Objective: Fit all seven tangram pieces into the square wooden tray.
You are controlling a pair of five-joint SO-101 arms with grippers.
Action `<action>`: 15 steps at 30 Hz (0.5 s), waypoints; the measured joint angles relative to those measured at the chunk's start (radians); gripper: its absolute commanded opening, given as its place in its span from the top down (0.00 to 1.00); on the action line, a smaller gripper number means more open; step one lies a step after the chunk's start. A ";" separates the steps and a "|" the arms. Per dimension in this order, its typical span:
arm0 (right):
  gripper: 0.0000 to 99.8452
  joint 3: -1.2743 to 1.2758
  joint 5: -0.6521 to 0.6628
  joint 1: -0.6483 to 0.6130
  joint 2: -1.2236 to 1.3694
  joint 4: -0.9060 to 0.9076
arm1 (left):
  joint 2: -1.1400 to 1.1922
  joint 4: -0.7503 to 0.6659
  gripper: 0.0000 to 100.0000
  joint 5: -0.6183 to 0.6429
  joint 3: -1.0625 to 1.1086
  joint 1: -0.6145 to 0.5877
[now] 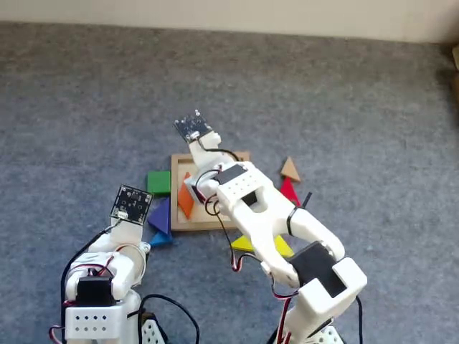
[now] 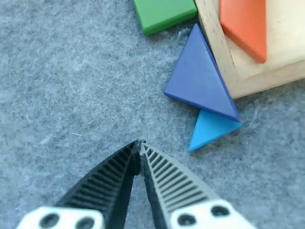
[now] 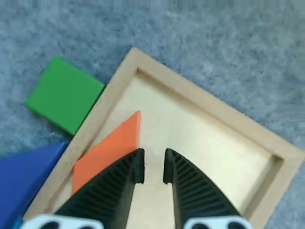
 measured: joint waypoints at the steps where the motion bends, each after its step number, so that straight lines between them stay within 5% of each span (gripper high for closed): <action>1: 0.92 0.000 0.000 0.000 0.000 0.000 | 0.000 0.000 0.99 0.000 0.000 0.000; 15: 0.92 0.071 0.000 0.051 -0.172 -0.032 | 0.000 0.000 0.99 0.000 0.000 0.000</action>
